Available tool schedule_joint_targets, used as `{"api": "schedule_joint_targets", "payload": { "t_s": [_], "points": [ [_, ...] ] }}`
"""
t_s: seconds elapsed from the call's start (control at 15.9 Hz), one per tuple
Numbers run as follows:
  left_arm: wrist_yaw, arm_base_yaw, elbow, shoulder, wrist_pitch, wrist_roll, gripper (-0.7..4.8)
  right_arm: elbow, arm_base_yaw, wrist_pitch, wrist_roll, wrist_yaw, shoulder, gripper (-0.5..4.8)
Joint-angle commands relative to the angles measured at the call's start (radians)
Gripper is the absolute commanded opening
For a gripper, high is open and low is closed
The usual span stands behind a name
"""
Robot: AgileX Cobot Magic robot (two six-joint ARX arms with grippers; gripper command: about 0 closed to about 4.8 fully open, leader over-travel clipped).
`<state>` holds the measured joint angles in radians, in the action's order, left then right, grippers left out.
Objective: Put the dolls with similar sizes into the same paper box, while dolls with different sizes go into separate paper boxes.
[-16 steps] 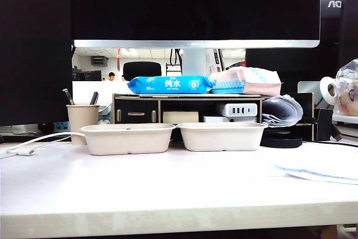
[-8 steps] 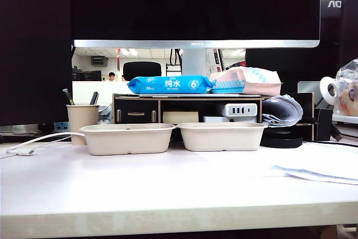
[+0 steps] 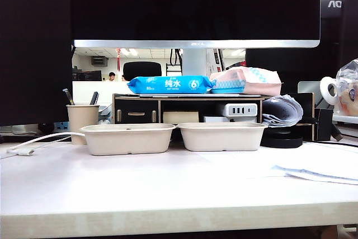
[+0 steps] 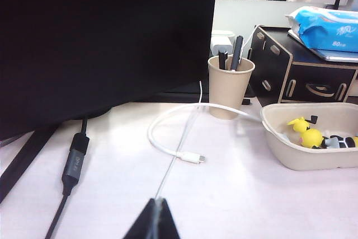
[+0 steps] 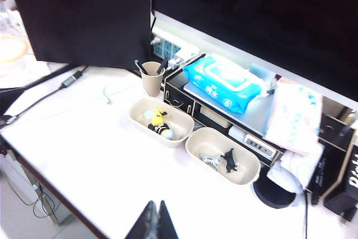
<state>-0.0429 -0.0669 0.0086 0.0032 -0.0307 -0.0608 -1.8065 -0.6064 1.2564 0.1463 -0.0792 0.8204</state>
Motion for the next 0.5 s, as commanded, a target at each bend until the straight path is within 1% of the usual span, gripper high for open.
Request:
{"api": "schedule_joint_targets", "payload": {
  "t_s": [0.06, 0.13, 0.19, 0.25, 0.31, 0.38, 0.44, 0.5],
  "points": [
    [-0.003, -0.001, 0.001, 0.0, 0.009, 0.0, -0.05, -0.004, -0.001, -0.003, -0.005, -0.001, -0.075, -0.06],
    [-0.003, -0.001, 0.001, 0.0, 0.009, 0.0, -0.05, -0.004, 0.0, -0.003, -0.005, -0.001, -0.11, -0.06],
    [-0.003, -0.001, 0.001, 0.0, 0.009, 0.0, -0.05, -0.004, 0.009, -0.004, 0.029, 0.008, -0.144, -0.06],
    [-0.003, -0.001, 0.001, 0.0, 0.009, 0.0, -0.05, 0.001, 0.043, -0.003, 0.033, 0.01, -0.165, -0.06],
    [-0.003, -0.001, 0.001, 0.0, 0.009, 0.0, -0.05, 0.035, 0.117, -0.01, 0.038, 0.023, -0.193, -0.06],
    [-0.003, -0.001, 0.001, 0.0, 0.009, 0.0, -0.05, 0.108, 0.18, -0.045, 0.05, 0.111, -0.227, -0.06],
    [-0.003, -0.001, 0.001, 0.0, 0.009, 0.0, -0.05, 0.228, 0.238, -0.131, 0.056, 0.239, -0.276, -0.06],
    [-0.003, -0.001, 0.001, 0.0, 0.009, 0.0, -0.05, 0.391, 0.299, -0.28, 0.05, 0.324, -0.336, -0.06]
  ]
}}
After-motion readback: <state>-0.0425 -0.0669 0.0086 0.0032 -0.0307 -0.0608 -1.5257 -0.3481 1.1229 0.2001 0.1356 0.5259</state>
